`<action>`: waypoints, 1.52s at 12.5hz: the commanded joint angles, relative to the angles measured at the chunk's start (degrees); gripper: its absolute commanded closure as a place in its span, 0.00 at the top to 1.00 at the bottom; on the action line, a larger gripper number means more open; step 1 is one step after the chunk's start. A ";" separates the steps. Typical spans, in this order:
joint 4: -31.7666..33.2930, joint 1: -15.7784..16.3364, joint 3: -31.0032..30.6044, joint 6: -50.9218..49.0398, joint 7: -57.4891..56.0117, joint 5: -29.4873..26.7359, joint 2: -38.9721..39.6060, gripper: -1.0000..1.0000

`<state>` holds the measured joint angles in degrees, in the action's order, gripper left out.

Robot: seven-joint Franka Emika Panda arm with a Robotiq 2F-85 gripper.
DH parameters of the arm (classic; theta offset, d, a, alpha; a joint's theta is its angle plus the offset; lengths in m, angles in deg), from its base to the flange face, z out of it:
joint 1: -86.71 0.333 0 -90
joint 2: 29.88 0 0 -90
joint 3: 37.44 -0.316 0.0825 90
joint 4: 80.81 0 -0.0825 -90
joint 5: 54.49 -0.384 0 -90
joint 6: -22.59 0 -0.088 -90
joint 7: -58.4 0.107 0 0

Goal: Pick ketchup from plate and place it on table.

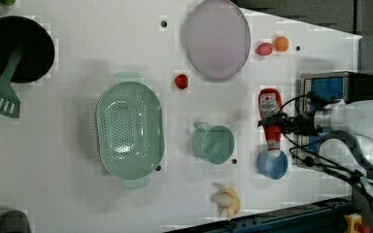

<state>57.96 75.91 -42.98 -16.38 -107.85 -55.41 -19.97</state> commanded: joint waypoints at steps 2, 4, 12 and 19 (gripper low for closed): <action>-1.35 0.44 -0.20 3.04 0.75 0.17 4.16 0.60; -1.26 0.43 0.00 6.76 0.75 0.17 6.35 0.63; -6.33 0.49 -1.41 0.09 9.81 0.03 -3.23 1.00; -28.88 0.50 -2.70 -32.98 31.98 0.04 -11.55 1.00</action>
<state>29.03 76.28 -45.34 -47.30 -82.39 -55.51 -31.88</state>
